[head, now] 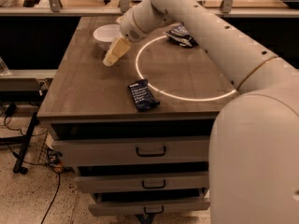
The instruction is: Move white bowl near rxbar blueberry
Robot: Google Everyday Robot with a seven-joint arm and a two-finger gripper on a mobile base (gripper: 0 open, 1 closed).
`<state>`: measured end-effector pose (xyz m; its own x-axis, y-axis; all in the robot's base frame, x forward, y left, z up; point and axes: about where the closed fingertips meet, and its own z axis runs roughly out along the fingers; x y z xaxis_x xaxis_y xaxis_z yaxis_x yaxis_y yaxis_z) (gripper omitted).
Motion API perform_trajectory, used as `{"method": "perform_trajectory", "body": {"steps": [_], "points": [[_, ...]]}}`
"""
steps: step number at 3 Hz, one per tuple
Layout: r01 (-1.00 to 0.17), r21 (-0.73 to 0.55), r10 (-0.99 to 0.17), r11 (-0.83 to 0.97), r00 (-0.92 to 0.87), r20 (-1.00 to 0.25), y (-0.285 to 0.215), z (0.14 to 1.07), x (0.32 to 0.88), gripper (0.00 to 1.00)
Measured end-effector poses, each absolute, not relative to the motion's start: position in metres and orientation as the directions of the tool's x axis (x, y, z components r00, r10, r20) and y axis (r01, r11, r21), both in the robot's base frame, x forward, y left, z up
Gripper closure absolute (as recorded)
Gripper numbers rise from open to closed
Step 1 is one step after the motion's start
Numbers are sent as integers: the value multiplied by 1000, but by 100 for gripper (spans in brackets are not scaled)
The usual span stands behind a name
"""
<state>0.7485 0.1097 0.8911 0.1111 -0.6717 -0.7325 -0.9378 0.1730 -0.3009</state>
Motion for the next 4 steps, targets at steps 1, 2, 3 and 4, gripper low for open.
{"method": "perform_trajectory", "body": {"steps": [1, 2, 3, 4], "points": [[-949, -268, -666, 168, 91, -740, 127, 876, 770, 21], [-951, -254, -672, 176, 72, -737, 132, 871, 781, 52], [-938, -282, -693, 200, 68, -718, 121, 881, 785, 83], [-911, -351, -754, 215, 73, -653, 94, 901, 770, 100]]}}
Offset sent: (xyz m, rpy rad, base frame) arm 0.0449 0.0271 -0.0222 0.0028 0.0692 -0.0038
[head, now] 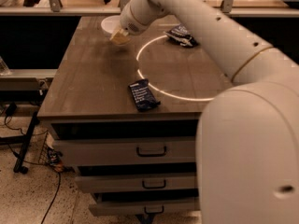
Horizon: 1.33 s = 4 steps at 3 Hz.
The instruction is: Move white bowl near rxbar blueberry
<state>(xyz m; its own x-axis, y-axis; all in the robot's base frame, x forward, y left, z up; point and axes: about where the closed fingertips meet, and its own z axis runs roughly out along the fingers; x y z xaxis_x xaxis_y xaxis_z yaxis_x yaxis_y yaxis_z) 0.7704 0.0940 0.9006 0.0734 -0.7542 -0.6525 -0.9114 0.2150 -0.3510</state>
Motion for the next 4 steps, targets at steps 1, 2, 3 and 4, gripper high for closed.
{"method": "perform_trajectory", "body": {"steps": [1, 2, 3, 4], "points": [[-898, -375, -793, 232, 48, -607, 68, 903, 747, 100], [-886, -377, -805, 271, 6, -593, 38, 904, 714, 100], [-887, -348, -821, 302, -57, -568, -8, 882, 658, 100], [-897, -322, -827, 304, -81, -557, -29, 867, 628, 100]]}}
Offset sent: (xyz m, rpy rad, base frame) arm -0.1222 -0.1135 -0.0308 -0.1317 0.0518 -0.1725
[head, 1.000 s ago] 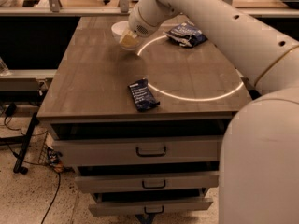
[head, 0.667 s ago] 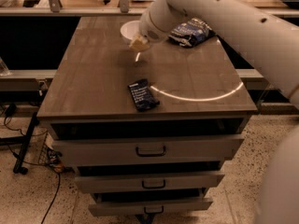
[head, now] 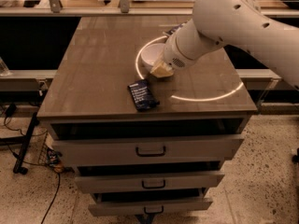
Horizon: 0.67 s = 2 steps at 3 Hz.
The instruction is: Move white bowl near rxbar blueberry
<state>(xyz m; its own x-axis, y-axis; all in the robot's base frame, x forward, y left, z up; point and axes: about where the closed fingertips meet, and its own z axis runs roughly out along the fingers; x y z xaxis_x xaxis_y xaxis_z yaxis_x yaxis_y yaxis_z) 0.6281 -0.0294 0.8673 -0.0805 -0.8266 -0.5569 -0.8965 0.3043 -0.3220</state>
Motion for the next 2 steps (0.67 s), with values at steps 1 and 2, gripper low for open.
{"method": "perform_trajectory", "body": {"steps": [1, 2], "points": [[-910, -302, -838, 285, -84, -539, -44, 860, 608, 100], [-926, -294, -856, 239, -58, -514, -50, 864, 597, 74]]}}
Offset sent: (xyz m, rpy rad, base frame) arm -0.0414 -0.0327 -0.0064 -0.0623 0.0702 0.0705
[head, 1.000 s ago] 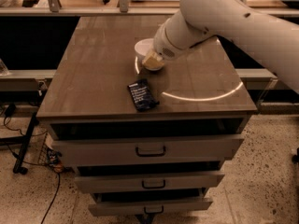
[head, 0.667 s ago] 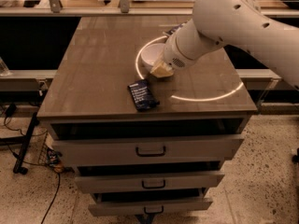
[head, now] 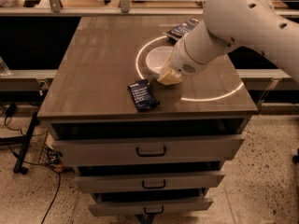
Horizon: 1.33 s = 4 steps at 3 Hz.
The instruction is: Move white bowl near rxbar blueberry
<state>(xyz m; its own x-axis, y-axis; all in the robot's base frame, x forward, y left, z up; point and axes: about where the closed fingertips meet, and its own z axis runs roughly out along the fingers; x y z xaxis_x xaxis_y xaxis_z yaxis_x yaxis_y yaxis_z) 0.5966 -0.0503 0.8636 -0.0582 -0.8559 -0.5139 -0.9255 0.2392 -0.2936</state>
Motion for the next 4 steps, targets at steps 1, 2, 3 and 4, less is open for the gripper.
{"method": "perform_trajectory", "body": {"steps": [1, 2, 3, 4], "points": [[-933, -308, -865, 187, -7, -502, -40, 879, 596, 43], [-934, -339, -860, 114, 78, -504, -14, 904, 599, 12], [-937, -338, -849, 90, 105, -518, 0, 913, 600, 0], [-935, -336, -833, 115, 94, -545, -4, 916, 603, 0]]}}
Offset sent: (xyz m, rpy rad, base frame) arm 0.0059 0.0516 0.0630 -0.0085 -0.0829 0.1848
